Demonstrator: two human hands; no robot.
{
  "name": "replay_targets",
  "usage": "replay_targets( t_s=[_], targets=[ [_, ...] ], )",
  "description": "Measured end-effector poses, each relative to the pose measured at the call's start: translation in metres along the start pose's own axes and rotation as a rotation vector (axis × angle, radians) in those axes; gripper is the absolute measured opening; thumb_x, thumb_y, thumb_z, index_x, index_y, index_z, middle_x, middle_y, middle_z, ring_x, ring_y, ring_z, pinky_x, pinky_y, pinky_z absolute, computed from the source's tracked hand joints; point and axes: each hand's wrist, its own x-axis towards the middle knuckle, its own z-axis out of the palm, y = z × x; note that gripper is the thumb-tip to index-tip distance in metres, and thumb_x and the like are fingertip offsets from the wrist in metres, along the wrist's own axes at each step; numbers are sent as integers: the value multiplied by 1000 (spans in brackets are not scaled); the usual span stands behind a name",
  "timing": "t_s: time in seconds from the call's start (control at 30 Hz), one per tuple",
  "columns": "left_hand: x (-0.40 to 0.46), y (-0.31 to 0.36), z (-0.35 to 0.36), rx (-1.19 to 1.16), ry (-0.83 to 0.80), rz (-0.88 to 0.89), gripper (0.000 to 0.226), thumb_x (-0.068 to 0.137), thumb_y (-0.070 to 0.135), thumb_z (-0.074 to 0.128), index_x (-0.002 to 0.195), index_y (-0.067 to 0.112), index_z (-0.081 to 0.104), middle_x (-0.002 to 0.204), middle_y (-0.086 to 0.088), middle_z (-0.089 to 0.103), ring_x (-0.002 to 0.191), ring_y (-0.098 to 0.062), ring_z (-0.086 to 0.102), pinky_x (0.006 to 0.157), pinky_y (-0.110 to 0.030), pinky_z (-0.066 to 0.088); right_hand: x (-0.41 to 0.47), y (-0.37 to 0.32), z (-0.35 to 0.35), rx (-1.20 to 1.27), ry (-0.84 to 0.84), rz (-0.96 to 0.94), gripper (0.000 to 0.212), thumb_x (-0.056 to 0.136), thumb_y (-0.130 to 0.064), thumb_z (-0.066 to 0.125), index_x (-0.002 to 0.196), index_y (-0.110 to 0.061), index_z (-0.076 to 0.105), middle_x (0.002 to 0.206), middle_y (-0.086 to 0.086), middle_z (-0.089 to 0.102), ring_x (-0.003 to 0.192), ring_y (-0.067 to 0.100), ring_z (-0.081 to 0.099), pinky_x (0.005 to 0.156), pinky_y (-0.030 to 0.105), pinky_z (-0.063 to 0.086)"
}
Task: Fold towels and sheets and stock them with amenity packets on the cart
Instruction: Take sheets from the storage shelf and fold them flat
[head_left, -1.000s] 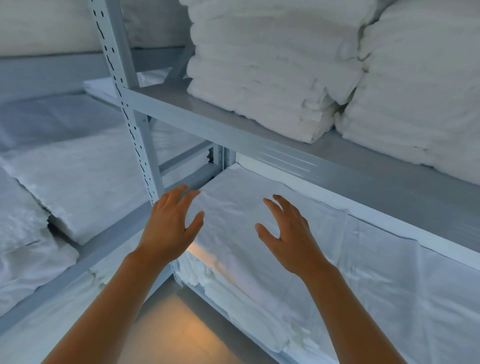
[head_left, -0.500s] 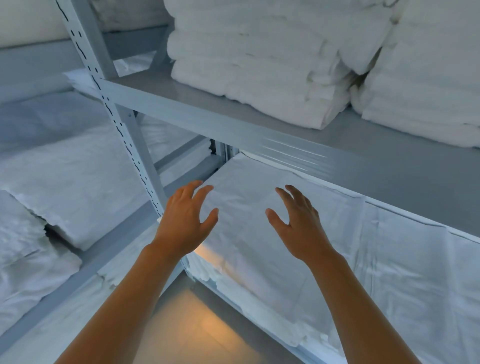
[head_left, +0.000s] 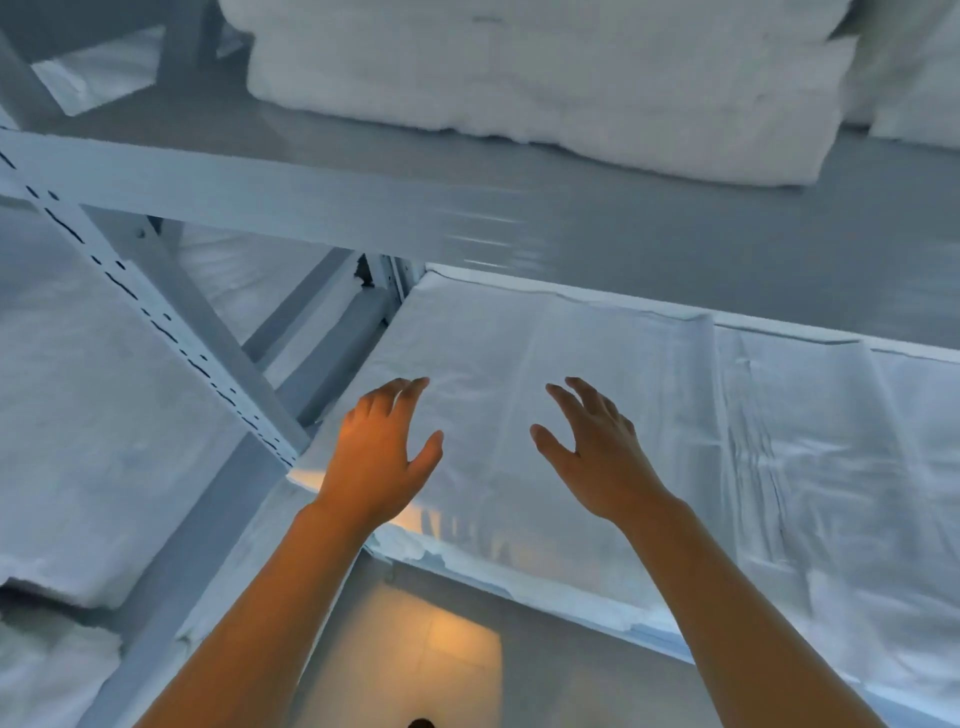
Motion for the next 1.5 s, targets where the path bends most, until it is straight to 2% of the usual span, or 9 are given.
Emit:
replay_targets(
  t_s=[0.3, 0.67, 0.83, 0.93, 1.07, 1.17, 1.37, 1.43, 1.5],
  targets=[
    [34, -96, 94, 50, -199, 148, 64, 100, 57, 41, 156, 29, 29, 160, 0, 34, 144, -27, 34, 116, -47, 33, 2, 0, 104, -13, -50, 219, 70, 98, -69, 30, 159, -34, 24, 169, -4, 15, 155, 20, 14, 124, 45, 19],
    [42, -154, 205, 183, -414, 241, 68, 102, 59, 32, 161, 37, 7, 170, 5, 0, 157, -25, -3, 123, -55, 15, 32, 37, 212, -47, -133, 340, 69, 103, -60, 32, 162, -28, 16, 172, -2, 4, 158, 27, 5, 125, 54, 15],
    [54, -178, 238, 196, -442, 184, 67, 101, 62, 30, 160, 44, 4, 170, 9, -4, 157, -24, -4, 122, -58, 13, 51, 49, 255, -105, -158, 290, 69, 103, -60, 30, 163, -32, 9, 172, -7, -5, 158, 27, -3, 126, 55, 8],
    [59, -190, 250, 229, -436, 151, 67, 101, 63, 26, 160, 45, 1, 171, 8, -7, 158, -25, -4, 121, -59, 12, 67, 58, 272, -149, -112, 265, 67, 103, -58, 27, 163, -33, 9, 172, -8, -4, 158, 26, -4, 125, 55, 5],
    [50, -194, 262, 209, -369, 144, 69, 97, 63, 19, 162, 41, 9, 171, 7, -2, 158, -27, 1, 122, -62, 10, 71, 66, 293, -238, -27, 267, 66, 102, -61, 15, 163, -36, 6, 171, -12, -3, 158, 21, -7, 126, 52, 2],
    [41, -195, 271, 185, -351, 138, 69, 97, 62, 23, 162, 41, 10, 171, 7, -2, 158, -25, -1, 123, -61, 6, 63, 68, 301, -244, -4, 260, 65, 102, -60, 13, 163, -38, 1, 171, -14, -6, 158, 18, -10, 126, 52, 5],
    [16, -197, 261, 181, -422, 151, 68, 97, 66, 6, 158, 45, -15, 165, 12, -30, 154, -22, -24, 123, -56, -9, 38, 59, 295, -248, -10, 246, 64, 102, -59, 14, 162, -42, -3, 169, -18, -9, 157, 15, -10, 127, 49, 5],
    [19, -204, 244, 166, -452, 77, 67, 100, 62, 15, 161, 42, -6, 167, 12, -24, 157, -20, -15, 125, -53, -3, 36, 58, 291, -225, -27, 260, 64, 103, -56, 18, 162, -40, 2, 170, -18, -5, 158, 14, -7, 127, 49, 7],
    [17, -219, 218, 139, -388, -86, 63, 102, 56, 32, 161, 35, 19, 171, 5, 4, 157, -23, 7, 123, -54, 13, 41, 50, 284, -152, 1, 314, 63, 103, -47, 34, 162, -33, 18, 170, -11, 13, 158, 17, 7, 125, 51, 12]
  ],
)
